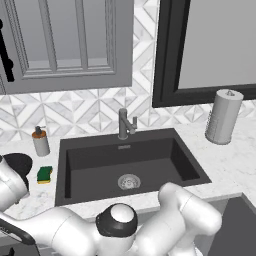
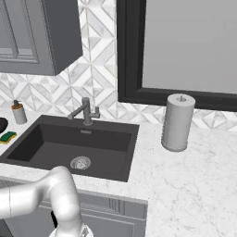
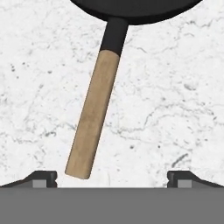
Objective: Pick the pan and sponge and place them into the sink. Then turn on the water.
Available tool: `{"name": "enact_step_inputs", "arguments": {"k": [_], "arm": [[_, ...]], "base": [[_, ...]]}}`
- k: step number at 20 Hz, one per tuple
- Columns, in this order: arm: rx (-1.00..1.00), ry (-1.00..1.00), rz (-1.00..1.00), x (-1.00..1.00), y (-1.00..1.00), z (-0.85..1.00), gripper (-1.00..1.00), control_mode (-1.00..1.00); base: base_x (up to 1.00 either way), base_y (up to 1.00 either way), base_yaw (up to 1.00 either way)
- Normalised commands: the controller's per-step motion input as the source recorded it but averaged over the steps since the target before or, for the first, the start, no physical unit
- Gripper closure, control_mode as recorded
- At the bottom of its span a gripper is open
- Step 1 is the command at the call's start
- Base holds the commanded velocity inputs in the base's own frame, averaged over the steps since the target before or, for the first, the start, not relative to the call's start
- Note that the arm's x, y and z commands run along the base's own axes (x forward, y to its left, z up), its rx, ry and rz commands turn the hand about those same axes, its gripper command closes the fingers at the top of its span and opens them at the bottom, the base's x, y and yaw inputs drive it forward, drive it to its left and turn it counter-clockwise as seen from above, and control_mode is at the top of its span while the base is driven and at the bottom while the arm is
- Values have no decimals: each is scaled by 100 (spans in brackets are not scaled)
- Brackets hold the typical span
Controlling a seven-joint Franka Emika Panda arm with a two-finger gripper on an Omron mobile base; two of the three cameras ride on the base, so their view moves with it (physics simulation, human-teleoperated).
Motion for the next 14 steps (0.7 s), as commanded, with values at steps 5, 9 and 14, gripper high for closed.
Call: {"name": "enact_step_inputs", "arguments": {"k": [5,9,14], "arm": [[0,0,0,21,11,-19,-100,-100],[0,0,0,26,19,-12,-100,-100],[0,-1,0,23,31,-8,-100,-100]], "base": [[0,0,0],[0,0,0],[0,0,0]]}}
